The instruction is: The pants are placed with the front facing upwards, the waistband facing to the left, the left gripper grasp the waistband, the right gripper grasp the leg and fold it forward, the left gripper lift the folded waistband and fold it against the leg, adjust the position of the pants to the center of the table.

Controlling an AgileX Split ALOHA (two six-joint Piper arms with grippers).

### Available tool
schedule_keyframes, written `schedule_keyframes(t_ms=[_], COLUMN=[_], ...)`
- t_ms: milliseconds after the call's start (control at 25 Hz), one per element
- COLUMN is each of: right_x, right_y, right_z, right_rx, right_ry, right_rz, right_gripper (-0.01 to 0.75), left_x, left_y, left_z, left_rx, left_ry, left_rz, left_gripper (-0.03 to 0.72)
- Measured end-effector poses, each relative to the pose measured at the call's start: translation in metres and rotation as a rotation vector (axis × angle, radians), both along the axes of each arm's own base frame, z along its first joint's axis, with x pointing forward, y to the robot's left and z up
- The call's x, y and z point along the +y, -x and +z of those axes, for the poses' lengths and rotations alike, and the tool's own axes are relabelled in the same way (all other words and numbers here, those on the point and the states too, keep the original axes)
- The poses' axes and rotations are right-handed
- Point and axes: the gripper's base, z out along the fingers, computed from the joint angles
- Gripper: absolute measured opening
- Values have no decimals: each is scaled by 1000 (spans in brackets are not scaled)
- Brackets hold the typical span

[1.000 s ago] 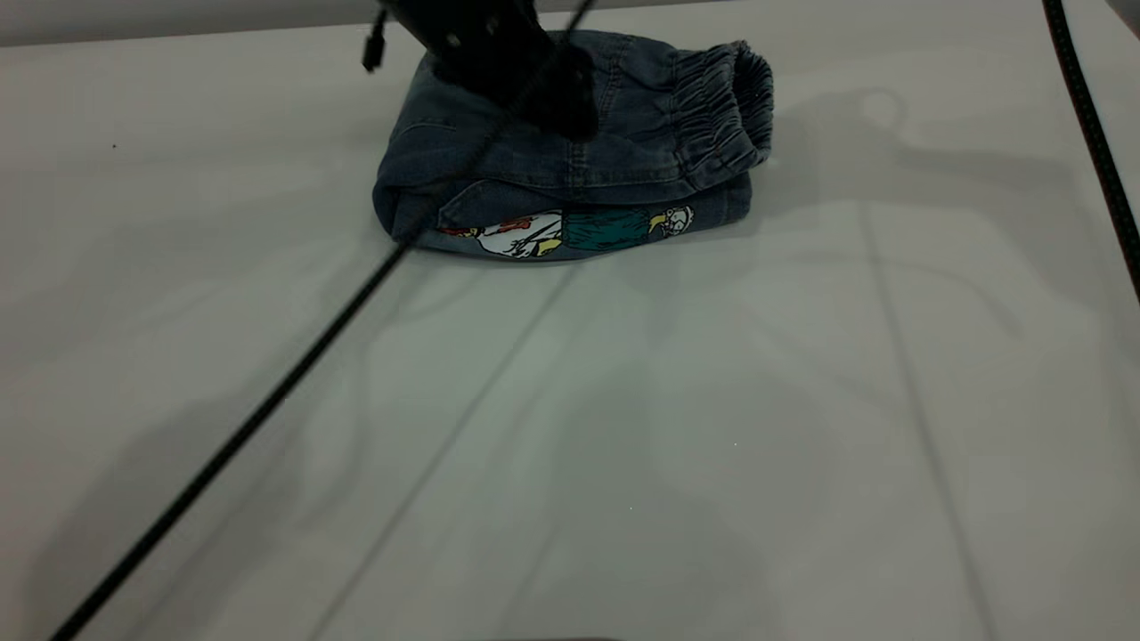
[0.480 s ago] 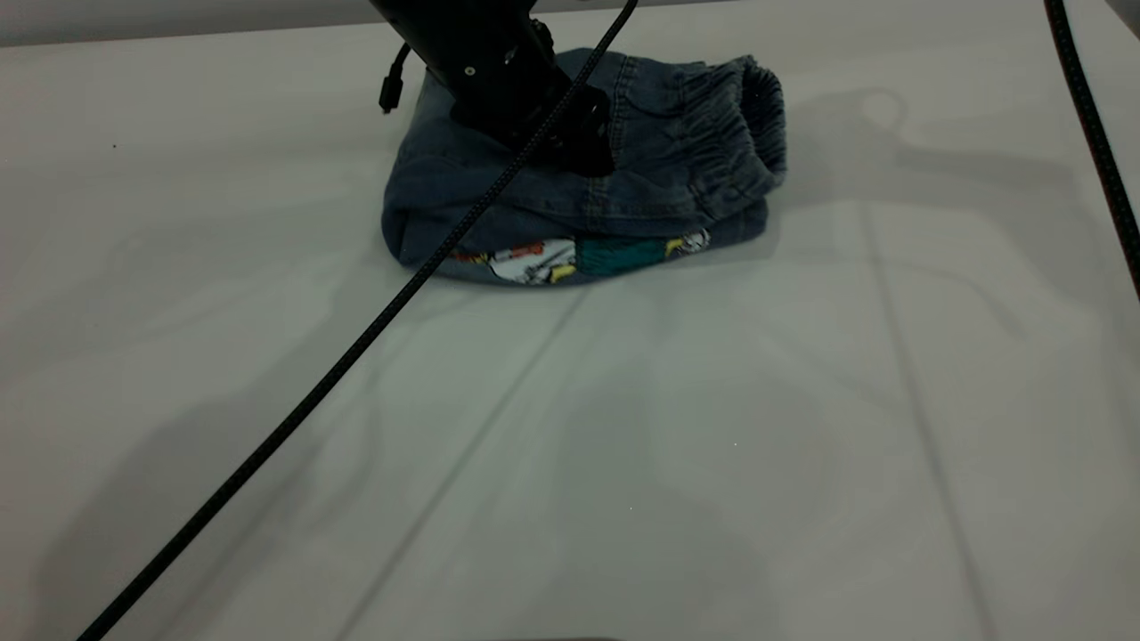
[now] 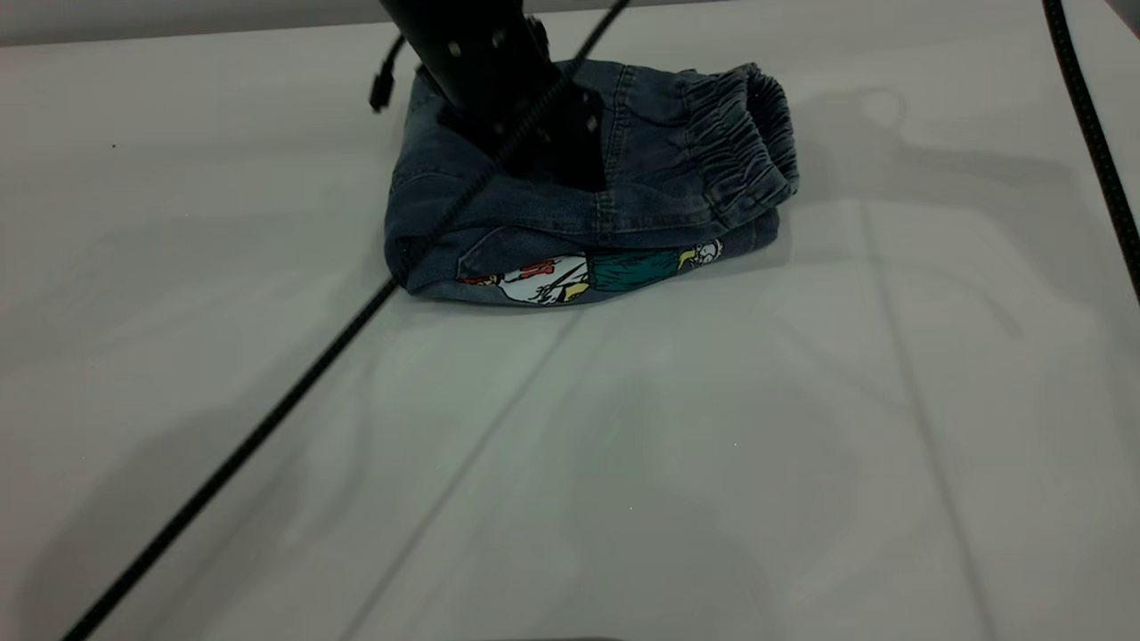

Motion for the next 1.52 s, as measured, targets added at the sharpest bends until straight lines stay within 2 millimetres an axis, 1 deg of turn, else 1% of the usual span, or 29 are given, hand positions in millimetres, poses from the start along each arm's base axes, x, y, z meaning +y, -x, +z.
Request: schedule_keyframes(t_ms=[80, 160, 280, 360, 440, 520, 600, 760, 880, 1000, 1120, 1280, 1360, 1440, 1520], right_x=[0, 0, -2, -4, -9, -14, -19, -24, -25, -27, -28, -32, -35, -36, -38], right_y=[-1, -2, 0, 6, 17, 28, 42, 74, 101, 128, 153, 185, 198, 213, 228], right_z=[8, 24, 58, 82, 104, 122, 142, 181, 208, 231, 249, 268, 272, 276, 278], right_rx=[-25, -67, -145, -193, -224, -240, -252, -251, -252, -250, -241, -230, -217, -202, -200], right_ry=[6, 3, 10, 38, 85, 145, 184, 184, 156, 134, 118, 108, 91, 65, 47], right_rz=[3, 2, -1, -2, -11, -28, -50, -88, -114, -131, -135, -170, -219, -258, -274], right_gripper=[526, 526, 526, 526, 526, 526, 526, 526, 526, 526, 526, 526, 526, 526, 526], left_x=[2, 6, 14, 19, 25, 32, 40, 56, 68, 76, 84, 97, 106, 116, 128], left_y=[2, 5, 11, 15, 20, 26, 34, 56, 75, 89, 105, 134, 153, 174, 200], left_z=[19, 40, 66, 85, 104, 124, 148, 195, 223, 252, 279, 319, 341, 358, 369], left_rx=[-11, -22, -29, -36, -40, -53, -65, -81, -71, -142, -198, -280, -334, -379, -415], left_ry=[-21, -50, -104, -130, -160, -189, -222, -248, -276, -255, -204, -116, -75, -41, -14], left_rz=[-14, -27, -28, -8, 25, 54, 85, 155, 177, 190, 229, 296, 311, 320, 326], left_gripper=[583, 583, 583, 583, 583, 583, 583, 583, 583, 583, 583, 583, 583, 583, 583])
